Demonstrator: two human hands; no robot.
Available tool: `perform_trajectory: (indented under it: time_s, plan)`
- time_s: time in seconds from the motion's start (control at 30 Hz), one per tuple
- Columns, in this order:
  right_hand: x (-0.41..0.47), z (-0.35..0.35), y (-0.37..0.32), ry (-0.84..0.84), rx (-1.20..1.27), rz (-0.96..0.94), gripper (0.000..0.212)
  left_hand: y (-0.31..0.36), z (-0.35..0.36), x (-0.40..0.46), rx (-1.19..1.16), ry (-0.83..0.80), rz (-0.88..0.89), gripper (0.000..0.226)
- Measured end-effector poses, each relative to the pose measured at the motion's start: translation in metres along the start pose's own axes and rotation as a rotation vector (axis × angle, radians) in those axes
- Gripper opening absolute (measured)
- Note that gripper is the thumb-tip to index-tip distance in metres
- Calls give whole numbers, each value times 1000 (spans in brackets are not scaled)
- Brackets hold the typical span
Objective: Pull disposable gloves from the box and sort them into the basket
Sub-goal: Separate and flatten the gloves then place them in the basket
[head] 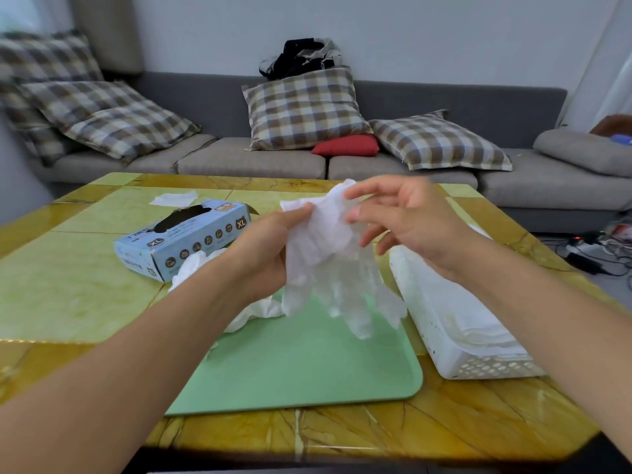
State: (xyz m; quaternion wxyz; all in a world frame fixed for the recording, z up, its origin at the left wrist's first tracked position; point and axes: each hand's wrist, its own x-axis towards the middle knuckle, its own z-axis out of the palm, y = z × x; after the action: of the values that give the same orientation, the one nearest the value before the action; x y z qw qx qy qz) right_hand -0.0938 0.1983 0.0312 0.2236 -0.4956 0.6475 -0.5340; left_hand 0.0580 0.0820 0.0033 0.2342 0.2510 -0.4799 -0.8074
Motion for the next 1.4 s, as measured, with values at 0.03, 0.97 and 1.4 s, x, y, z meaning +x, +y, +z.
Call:
perform_trajectory:
  time_s: [0.03, 0.97, 1.4]
  plan:
    - [2, -5, 3, 69, -38, 24, 30, 4, 1, -3, -21, -15, -2, 36]
    - [11, -1, 81, -505, -708, -134, 27, -26, -50, 19, 1342, -271, 322, 9]
    - [-22, 6, 44, -936, -744, 219, 27, -47, -42, -10, 1460, -733, -58, 11]
